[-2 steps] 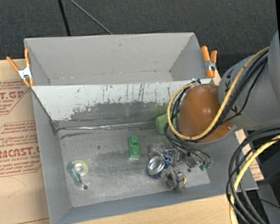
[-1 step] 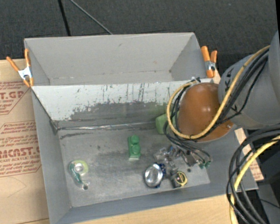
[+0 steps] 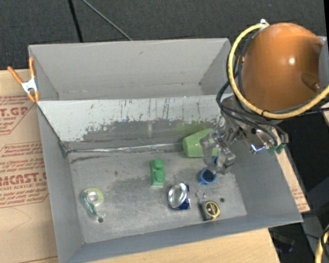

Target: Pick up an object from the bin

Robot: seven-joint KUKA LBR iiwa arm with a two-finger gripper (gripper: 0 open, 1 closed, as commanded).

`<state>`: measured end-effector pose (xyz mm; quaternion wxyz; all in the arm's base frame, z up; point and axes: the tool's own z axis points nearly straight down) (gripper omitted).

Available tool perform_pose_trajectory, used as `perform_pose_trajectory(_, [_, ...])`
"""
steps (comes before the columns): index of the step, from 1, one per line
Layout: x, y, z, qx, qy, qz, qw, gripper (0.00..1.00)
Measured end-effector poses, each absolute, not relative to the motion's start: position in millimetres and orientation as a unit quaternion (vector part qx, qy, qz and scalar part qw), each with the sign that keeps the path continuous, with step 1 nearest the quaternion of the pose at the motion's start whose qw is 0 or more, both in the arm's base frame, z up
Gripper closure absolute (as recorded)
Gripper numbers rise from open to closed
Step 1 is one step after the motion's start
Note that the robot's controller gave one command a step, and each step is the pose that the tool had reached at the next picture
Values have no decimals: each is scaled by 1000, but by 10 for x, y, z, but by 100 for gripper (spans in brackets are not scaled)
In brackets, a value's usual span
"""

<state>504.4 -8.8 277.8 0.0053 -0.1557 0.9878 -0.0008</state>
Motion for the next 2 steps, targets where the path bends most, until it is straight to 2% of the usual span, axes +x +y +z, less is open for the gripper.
perform_pose_trajectory(1, [4894,-360,1654,-253,967,1,-3,100])
perform_pose_trajectory(2, [4910,-355,1686,-253,967,1,0,0])
